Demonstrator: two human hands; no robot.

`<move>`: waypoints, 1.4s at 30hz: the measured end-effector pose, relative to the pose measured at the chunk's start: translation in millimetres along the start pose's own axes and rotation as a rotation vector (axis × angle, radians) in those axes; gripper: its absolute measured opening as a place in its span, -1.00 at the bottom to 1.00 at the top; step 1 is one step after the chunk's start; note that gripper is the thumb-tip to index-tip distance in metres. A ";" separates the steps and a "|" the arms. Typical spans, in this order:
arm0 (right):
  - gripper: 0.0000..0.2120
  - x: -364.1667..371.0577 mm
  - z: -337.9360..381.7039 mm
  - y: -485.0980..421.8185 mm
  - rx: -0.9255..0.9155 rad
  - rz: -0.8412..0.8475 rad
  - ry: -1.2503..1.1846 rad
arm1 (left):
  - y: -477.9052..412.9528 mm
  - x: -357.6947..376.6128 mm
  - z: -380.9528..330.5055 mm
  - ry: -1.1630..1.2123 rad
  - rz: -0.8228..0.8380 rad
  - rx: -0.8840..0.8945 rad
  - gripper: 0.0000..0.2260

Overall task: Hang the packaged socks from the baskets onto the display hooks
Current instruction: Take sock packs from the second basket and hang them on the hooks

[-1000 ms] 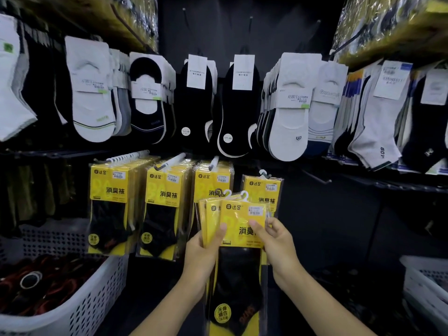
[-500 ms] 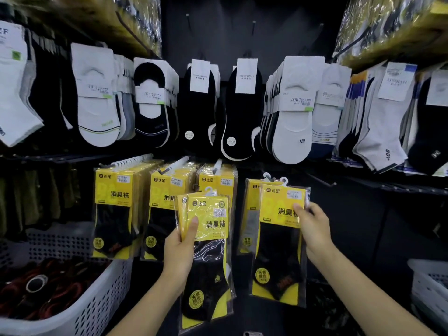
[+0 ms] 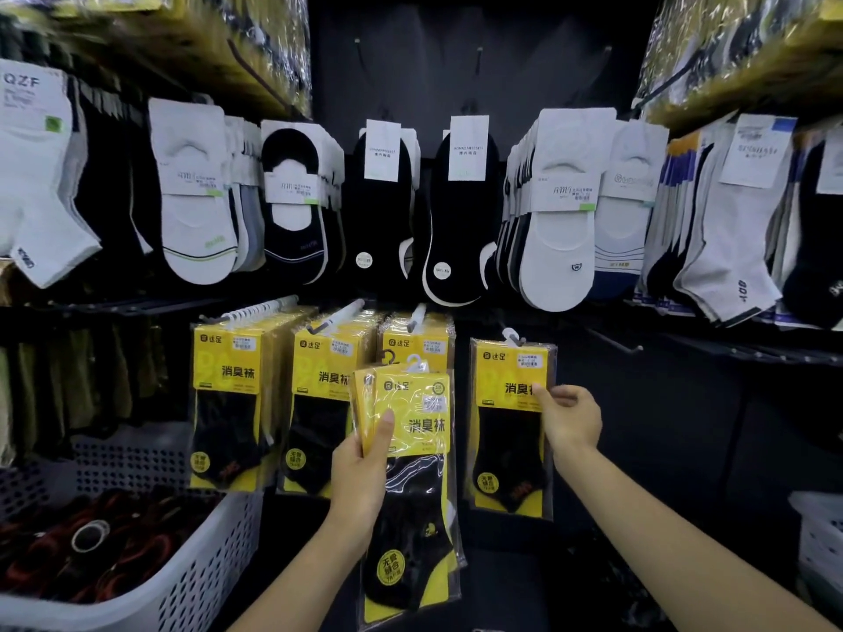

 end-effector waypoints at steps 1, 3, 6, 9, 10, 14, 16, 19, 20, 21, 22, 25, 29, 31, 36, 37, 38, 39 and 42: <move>-0.78 -2.0 -2.1 3.8 0.007 -0.021 -0.001 | 0.4 1.3 1.4 0.003 0.006 0.002 -0.89; -0.77 -4.2 -6.8 13.9 0.004 -0.015 -0.008 | 1.8 5.0 3.8 0.013 0.024 0.007 -0.91; -0.82 -0.7 -6.9 38.2 -0.036 0.125 -0.086 | 4.3 12.7 6.3 0.057 0.061 0.021 -0.94; -0.85 7.5 -0.5 68.1 -0.058 0.419 -0.150 | 5.7 23.1 11.1 0.075 0.073 0.008 -0.90; -0.83 9.3 0.8 75.1 -0.064 0.495 -0.156 | 6.1 26.9 11.8 0.080 0.074 0.005 -0.88; -0.85 4.5 1.2 87.0 -0.020 0.553 -0.236 | 8.3 38.7 12.1 0.083 0.113 0.005 -0.74; -0.86 -0.7 -1.3 85.3 -0.001 0.522 -0.227 | 8.3 39.7 12.4 0.087 0.129 -0.017 -0.76; -0.90 -12.0 -2.9 76.6 0.029 0.435 -0.264 | 5.0 32.7 9.9 0.062 0.117 -0.016 -0.84; -0.91 -17.1 -2.0 72.7 0.043 0.400 -0.287 | 2.8 28.7 9.3 0.045 0.107 -0.004 -0.81; -0.91 -23.0 -0.7 68.2 0.053 0.366 -0.302 | 1.8 25.2 6.8 0.022 0.096 0.006 -0.78; -0.91 -29.1 1.4 63.3 0.055 0.336 -0.306 | 1.0 21.3 4.6 0.001 0.082 0.015 -0.75; -0.94 -44.5 11.1 46.3 0.010 0.256 -0.269 | -2.5 9.1 1.3 -0.035 0.051 0.032 -0.78; -0.95 -45.2 25.8 28.5 -0.048 0.246 -0.195 | -9.6 -3.1 4.3 -0.031 0.045 0.042 -0.80; -0.92 -37.5 31.0 23.2 -0.093 0.273 -0.146 | -11.8 -3.4 2.1 -0.044 0.032 0.039 -0.79; -0.90 -17.0 32.5 12.7 -0.122 0.302 -0.107 | -16.1 -2.7 2.8 -0.067 0.037 0.051 -0.88; -0.93 -14.0 31.5 10.7 -0.127 0.303 -0.105 | -14.9 -1.9 0.7 -0.067 0.036 0.061 -0.87; -0.94 -11.3 30.1 9.2 -0.131 0.299 -0.102 | -16.1 -2.5 2.6 -0.077 0.042 0.069 -0.84; -0.94 -9.3 27.9 7.8 -0.128 0.292 -0.107 | -14.2 -0.9 0.2 -0.084 0.040 0.081 -0.80; -0.94 -6.2 19.1 4.1 -0.112 0.248 -0.125 | -13.1 2.3 0.0 -0.088 0.035 0.070 -0.73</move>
Point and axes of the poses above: each hand's wrist, its own y-axis away from the middle knuckle, its own x-axis out of the palm, z = x × y, the point moved 2 cm from there along -y, towards the middle knuckle, and after that the axes turned 14 degrees about z, right-handed, at the moved point
